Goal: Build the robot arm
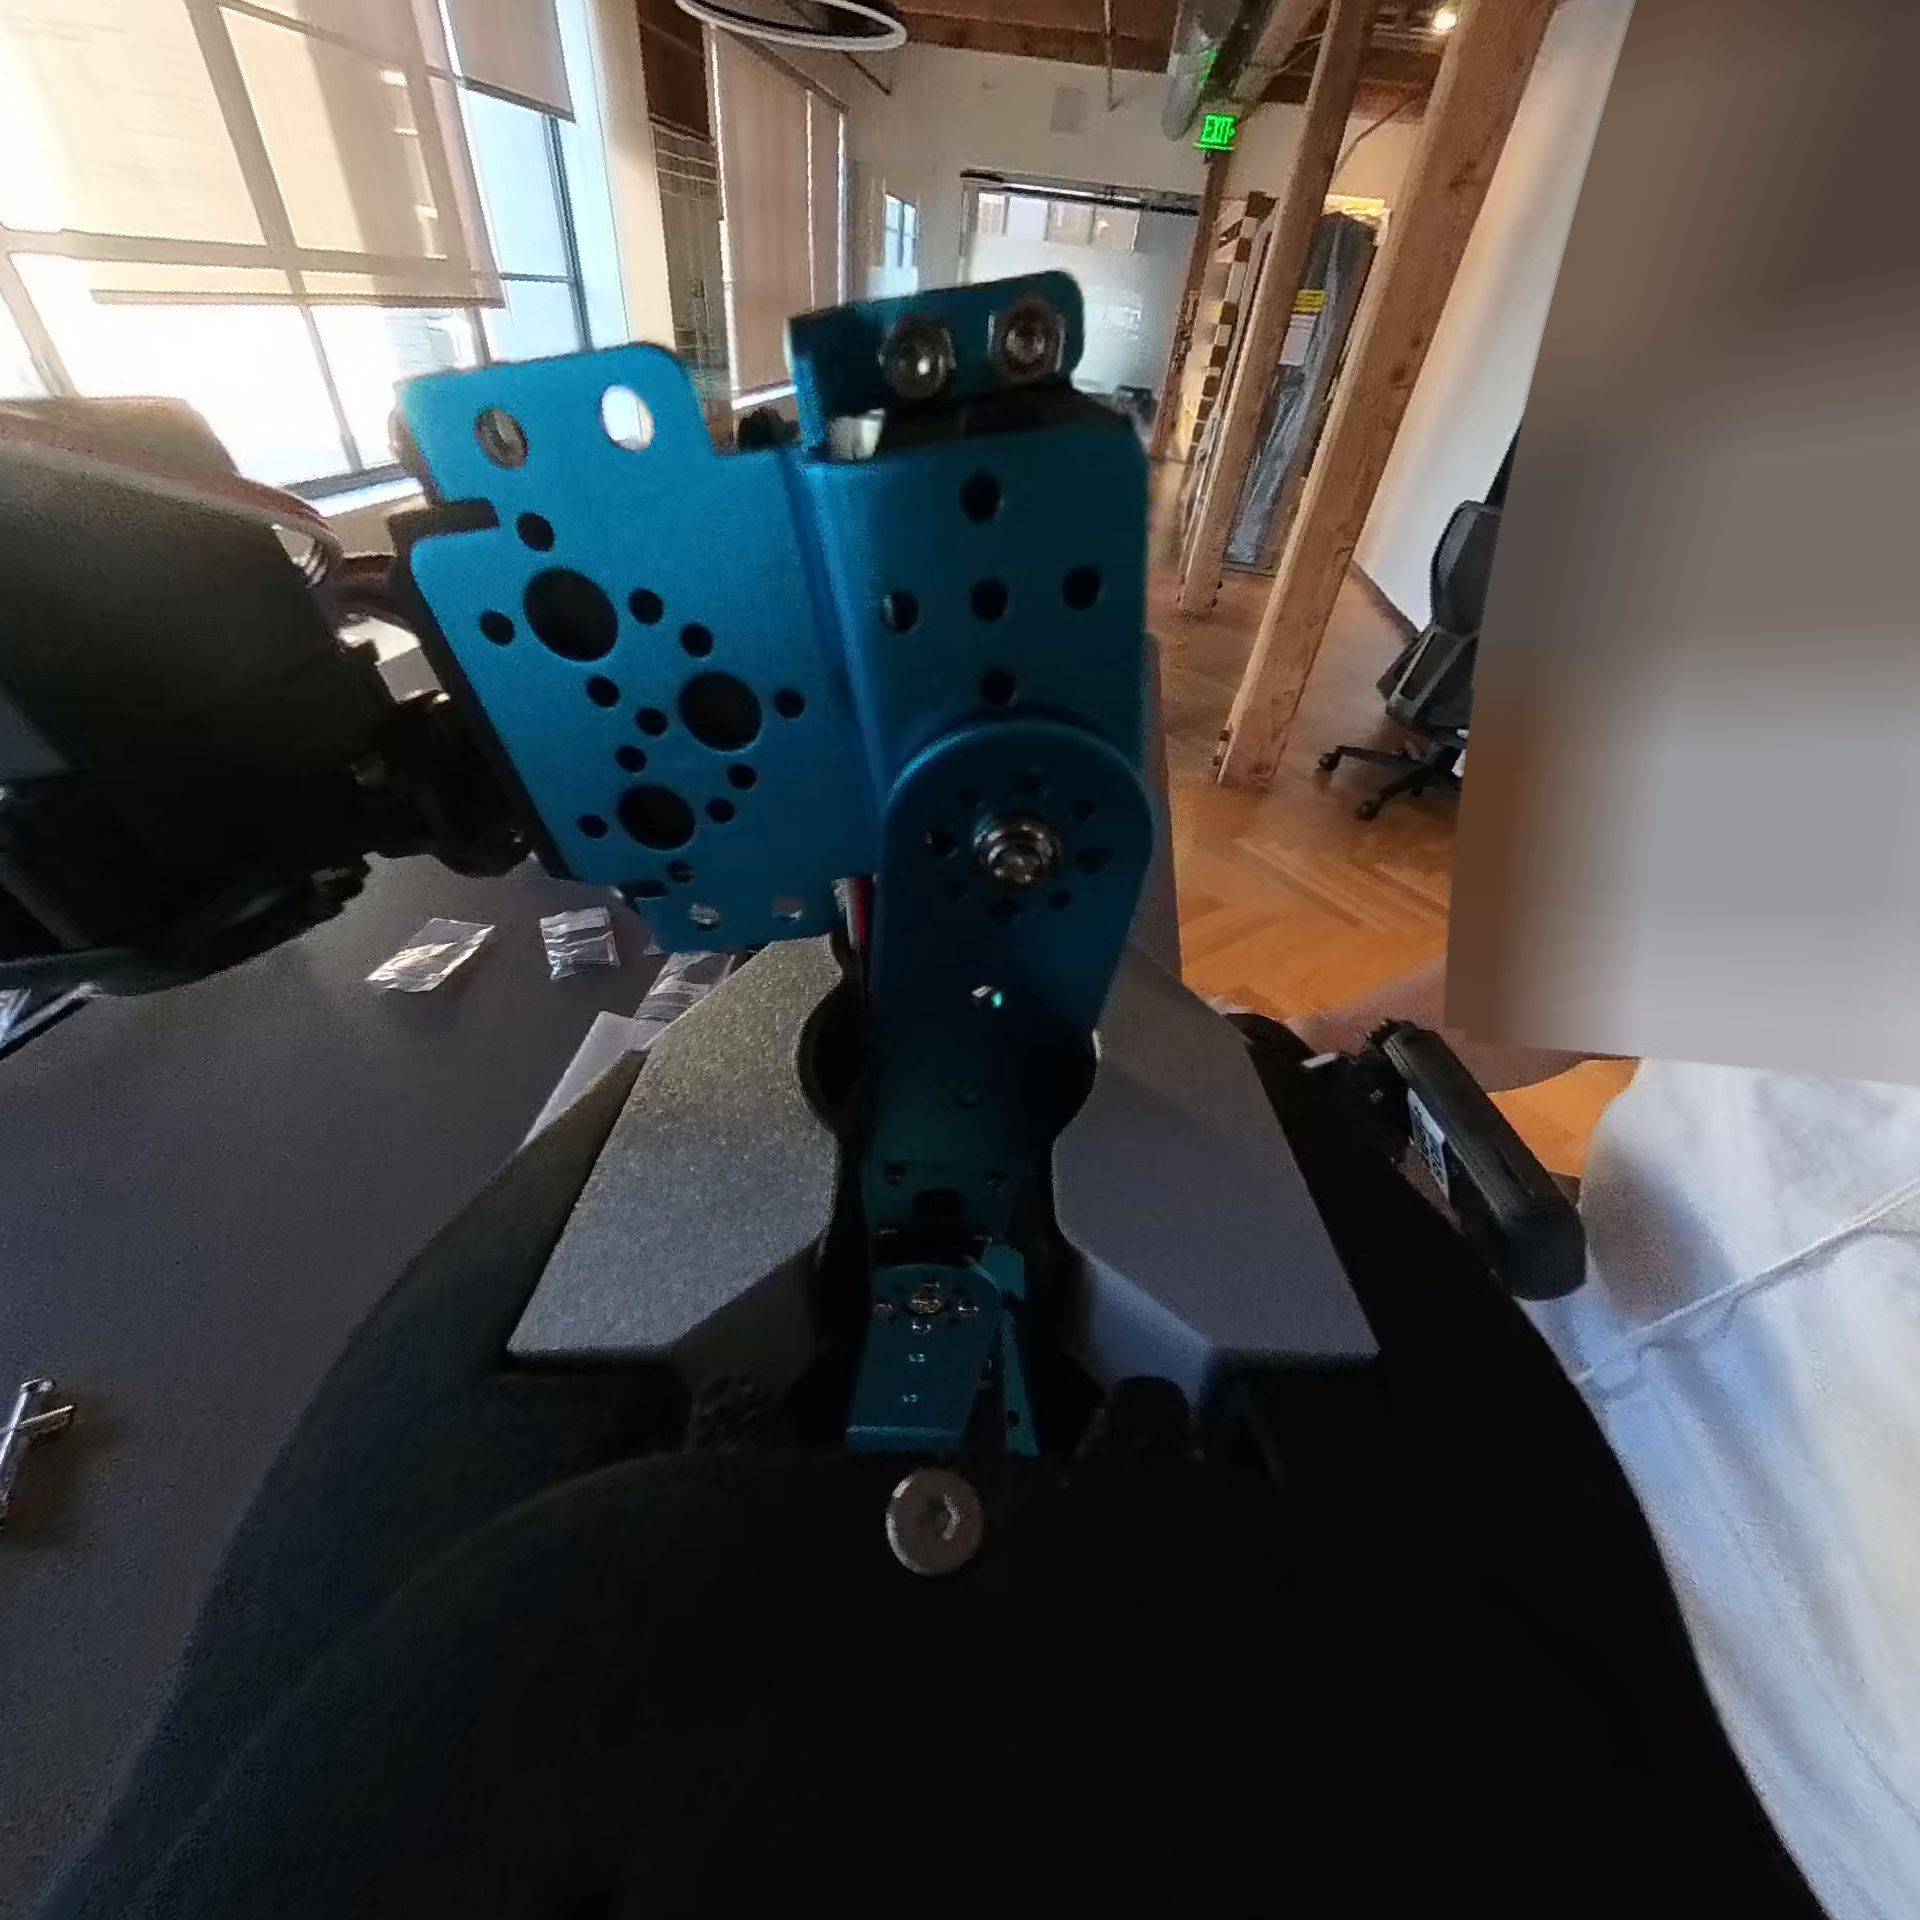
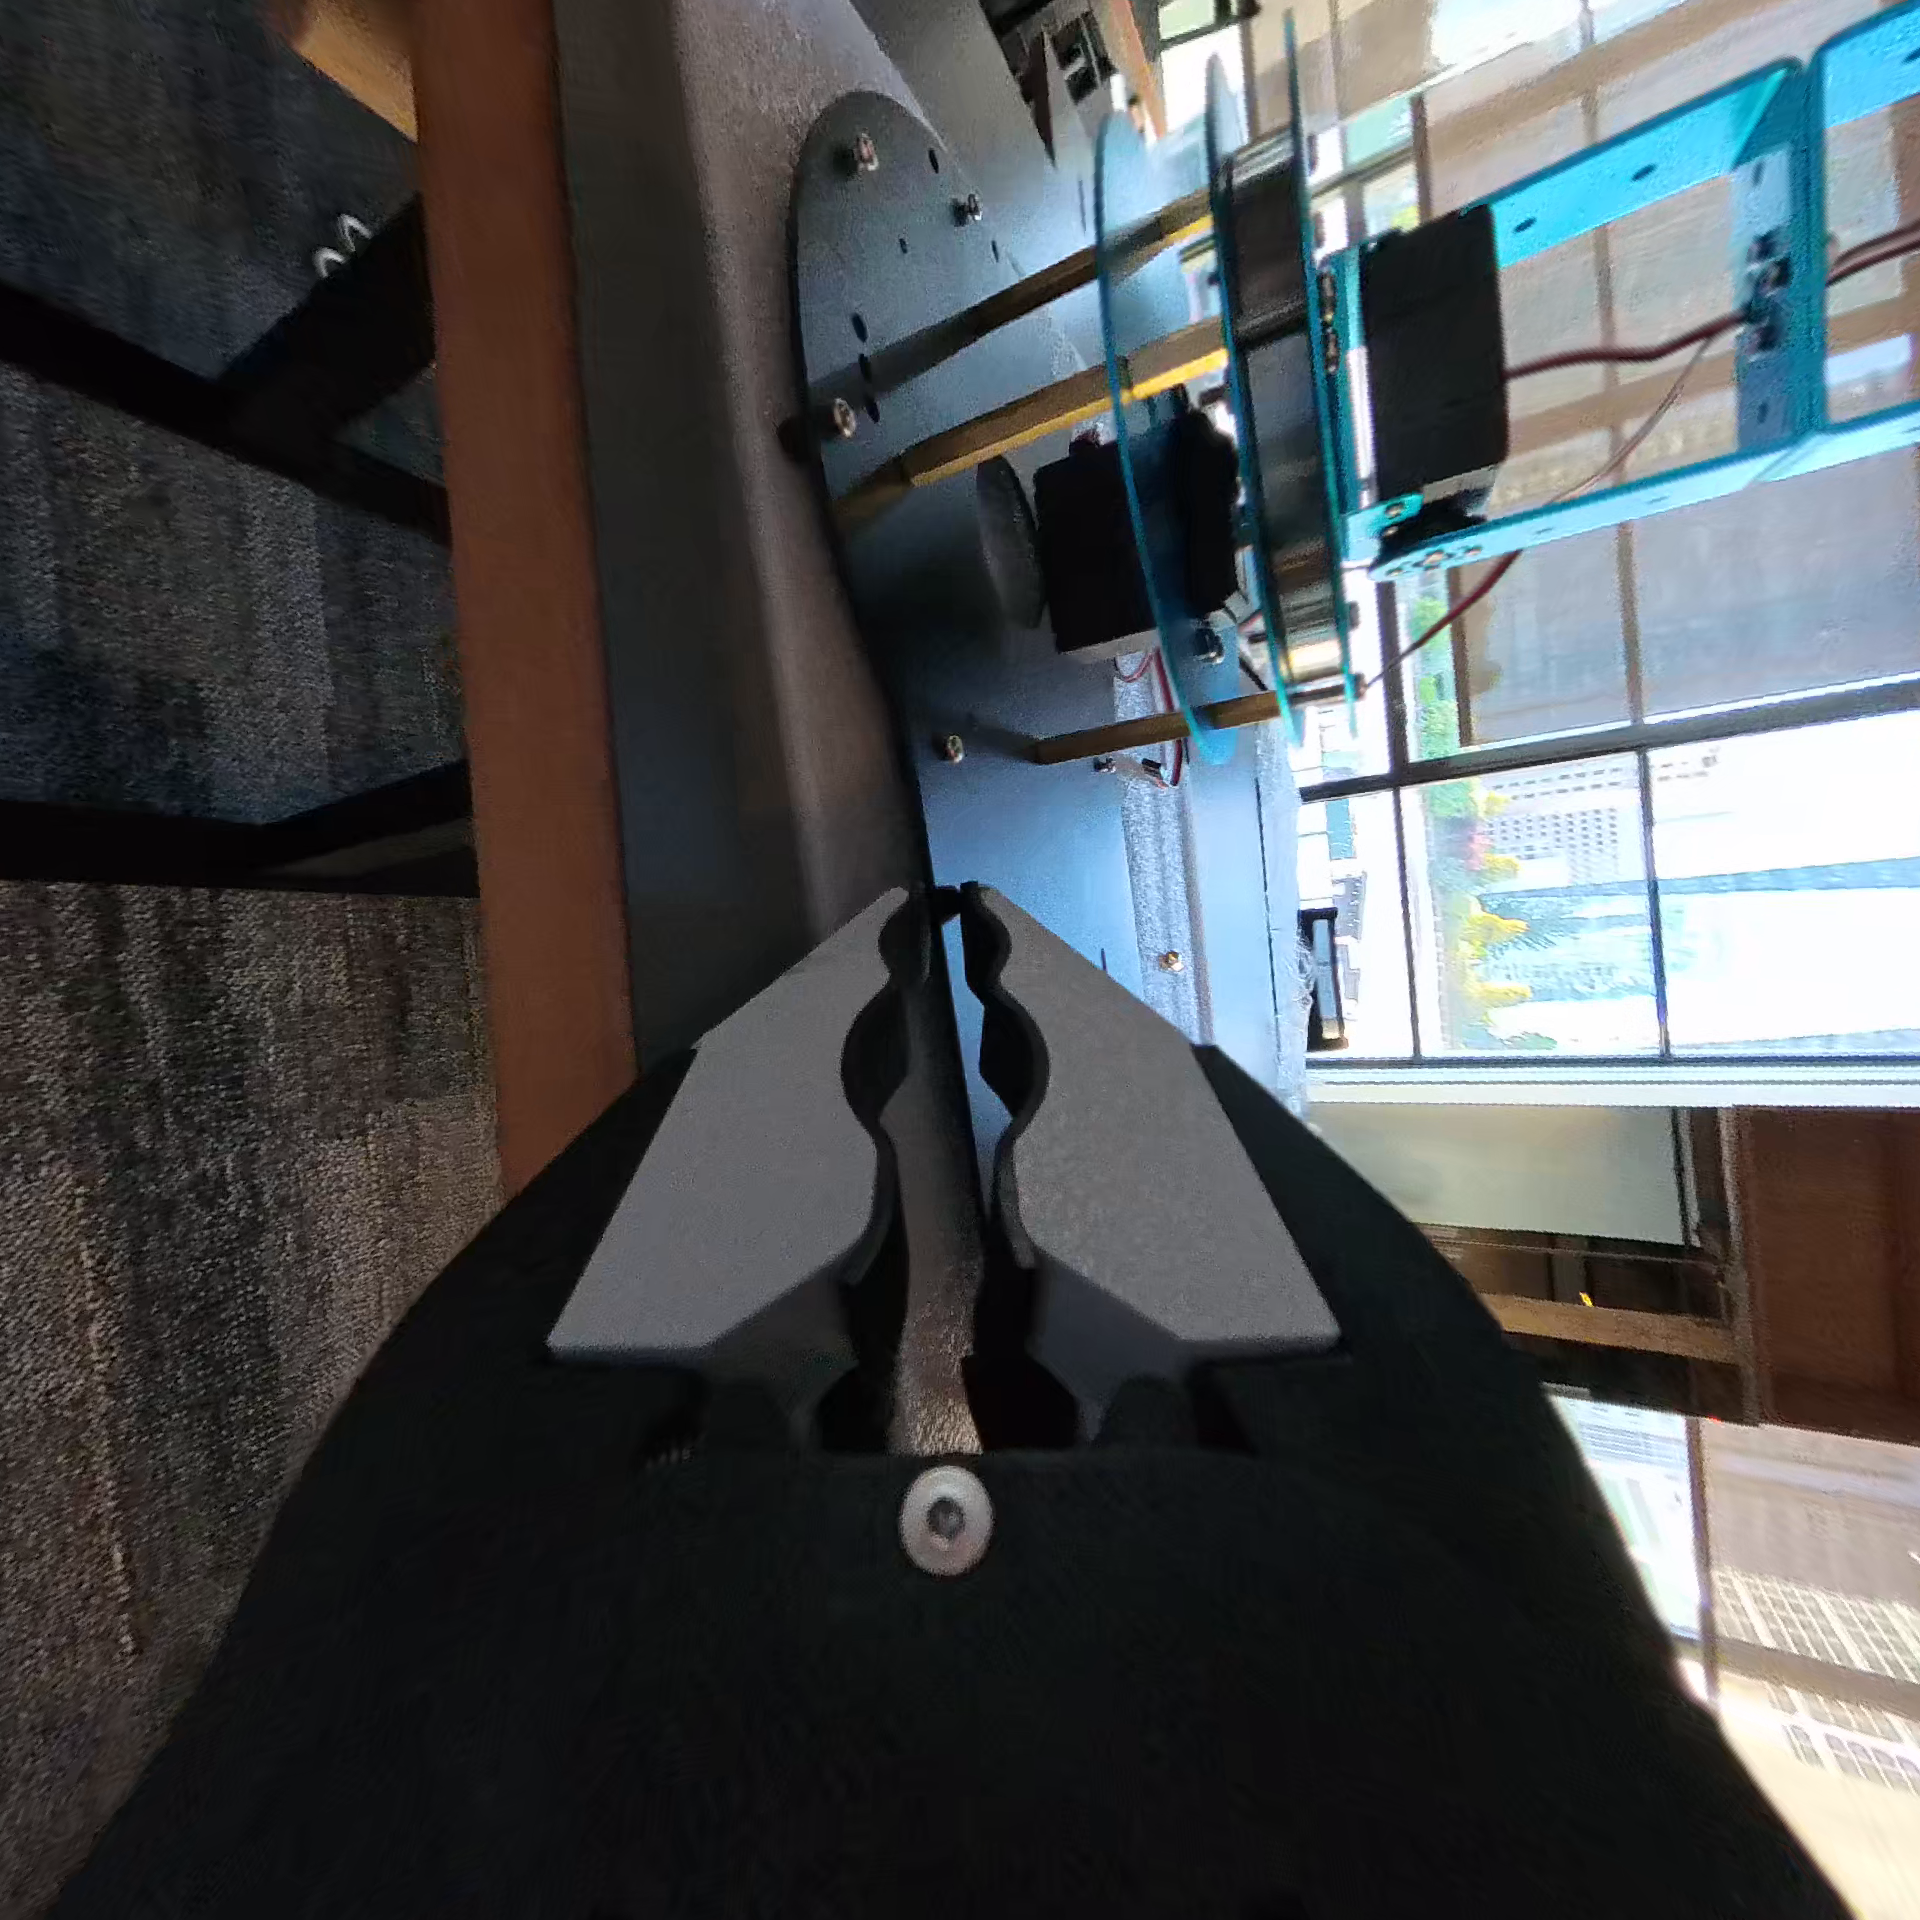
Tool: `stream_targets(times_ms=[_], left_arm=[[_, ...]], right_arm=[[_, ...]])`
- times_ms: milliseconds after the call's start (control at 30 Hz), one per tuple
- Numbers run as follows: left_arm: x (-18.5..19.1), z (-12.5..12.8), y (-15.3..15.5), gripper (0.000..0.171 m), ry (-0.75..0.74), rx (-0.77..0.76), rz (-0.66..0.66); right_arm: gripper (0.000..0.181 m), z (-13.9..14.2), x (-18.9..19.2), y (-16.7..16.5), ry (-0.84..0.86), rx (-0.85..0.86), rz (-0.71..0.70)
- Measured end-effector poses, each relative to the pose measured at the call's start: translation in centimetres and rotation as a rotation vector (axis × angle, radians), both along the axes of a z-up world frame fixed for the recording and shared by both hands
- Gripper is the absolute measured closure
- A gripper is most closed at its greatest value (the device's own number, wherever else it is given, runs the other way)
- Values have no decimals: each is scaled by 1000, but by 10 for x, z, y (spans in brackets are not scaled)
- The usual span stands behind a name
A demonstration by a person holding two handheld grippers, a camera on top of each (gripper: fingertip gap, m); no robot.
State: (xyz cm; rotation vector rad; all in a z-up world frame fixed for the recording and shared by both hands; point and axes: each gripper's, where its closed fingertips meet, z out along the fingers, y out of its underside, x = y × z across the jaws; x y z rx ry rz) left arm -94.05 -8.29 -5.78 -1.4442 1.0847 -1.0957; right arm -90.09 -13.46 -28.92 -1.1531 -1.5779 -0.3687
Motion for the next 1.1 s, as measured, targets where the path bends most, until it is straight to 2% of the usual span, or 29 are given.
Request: stream_targets(times_ms=[167,467,633,733,800,833,1100], left_arm=[[0,0,5,145,8,-8,-3],[0,4,32,145,-1,-105,16],[5,3,41,145,14,-125,22],[12,0,32,146,27,-104,2],[14,0,27,145,39,-71,5],[14,0,26,145,39,-59,9],[-3,3,26,145,-16,-27,34]], right_arm=[[179,3,0,0,22,8,4],[180,15,1,4,62,94,-10],[159,22,3,11,62,183,-16],[158,13,1,11,22,109,0],[163,7,0,10,18,44,4],[178,1,0,7,-3,9,20],[181,11,-1,9,40,121,47]])
